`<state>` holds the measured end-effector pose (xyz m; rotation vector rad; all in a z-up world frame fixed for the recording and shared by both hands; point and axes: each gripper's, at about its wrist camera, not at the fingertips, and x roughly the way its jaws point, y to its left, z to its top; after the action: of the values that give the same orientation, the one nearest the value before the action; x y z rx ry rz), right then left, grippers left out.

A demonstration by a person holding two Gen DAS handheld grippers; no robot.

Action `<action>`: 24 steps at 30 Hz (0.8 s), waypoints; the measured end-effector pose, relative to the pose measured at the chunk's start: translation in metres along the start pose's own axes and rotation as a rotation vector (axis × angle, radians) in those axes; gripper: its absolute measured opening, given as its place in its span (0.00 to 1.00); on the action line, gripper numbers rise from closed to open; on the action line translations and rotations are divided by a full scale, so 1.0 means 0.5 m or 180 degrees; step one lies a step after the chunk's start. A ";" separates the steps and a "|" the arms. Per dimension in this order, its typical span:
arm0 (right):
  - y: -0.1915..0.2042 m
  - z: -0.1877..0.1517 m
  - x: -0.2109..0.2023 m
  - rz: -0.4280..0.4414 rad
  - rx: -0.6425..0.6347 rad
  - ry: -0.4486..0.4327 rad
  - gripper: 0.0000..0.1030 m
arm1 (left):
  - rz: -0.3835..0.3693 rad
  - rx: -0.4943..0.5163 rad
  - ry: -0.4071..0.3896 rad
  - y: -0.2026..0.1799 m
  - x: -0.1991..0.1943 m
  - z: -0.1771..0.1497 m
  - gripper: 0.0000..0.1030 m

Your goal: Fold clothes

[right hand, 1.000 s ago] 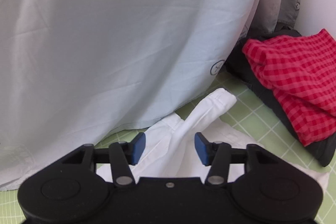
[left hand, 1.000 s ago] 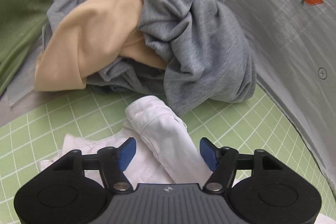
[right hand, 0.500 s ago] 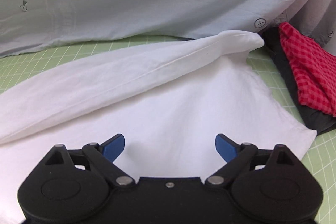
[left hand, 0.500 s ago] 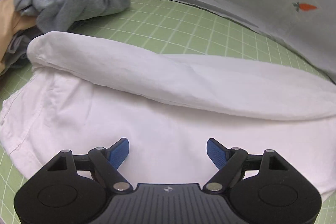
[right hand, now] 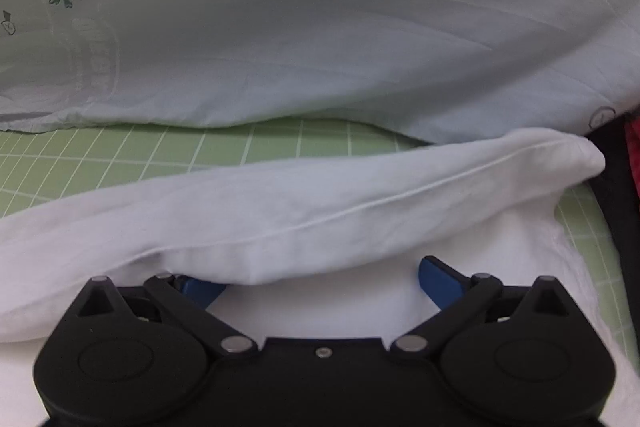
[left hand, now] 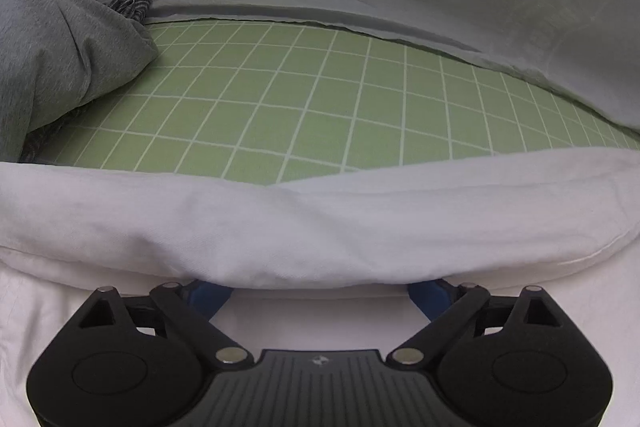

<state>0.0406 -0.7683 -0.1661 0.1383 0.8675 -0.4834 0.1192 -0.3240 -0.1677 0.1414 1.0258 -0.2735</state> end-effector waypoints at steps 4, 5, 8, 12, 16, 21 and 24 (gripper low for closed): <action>-0.005 0.063 0.059 0.0008 0.0093 -0.0119 1.00 | 0.0103 -0.0102 -0.0072 -0.001 0.033 0.044 0.98; -0.008 0.072 0.070 0.0015 0.0180 -0.0114 1.00 | 0.0127 -0.0134 -0.0074 -0.003 0.037 0.050 0.98; -0.015 0.073 0.060 -0.0023 0.0384 -0.0115 1.00 | 0.0186 -0.0215 -0.0080 -0.006 0.042 0.062 0.99; -0.027 0.020 -0.008 -0.0158 0.0568 -0.0136 1.00 | 0.0165 -0.0226 -0.0066 -0.001 0.002 0.037 0.99; -0.055 -0.093 -0.100 -0.0469 0.0766 -0.0058 1.00 | -0.0031 -0.0143 0.0075 -0.004 -0.051 -0.026 0.98; -0.089 -0.221 -0.191 -0.0670 0.1004 0.0120 1.00 | -0.0338 0.0178 0.0373 -0.050 -0.103 -0.136 0.98; -0.102 -0.288 -0.230 -0.0629 0.1048 0.0201 1.00 | -0.0403 0.0448 0.0475 -0.084 -0.126 -0.197 0.98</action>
<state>-0.1463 -0.7284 -0.1677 0.3735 0.8625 -0.8098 -0.0048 -0.3302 -0.1639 0.2272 1.1657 -0.4560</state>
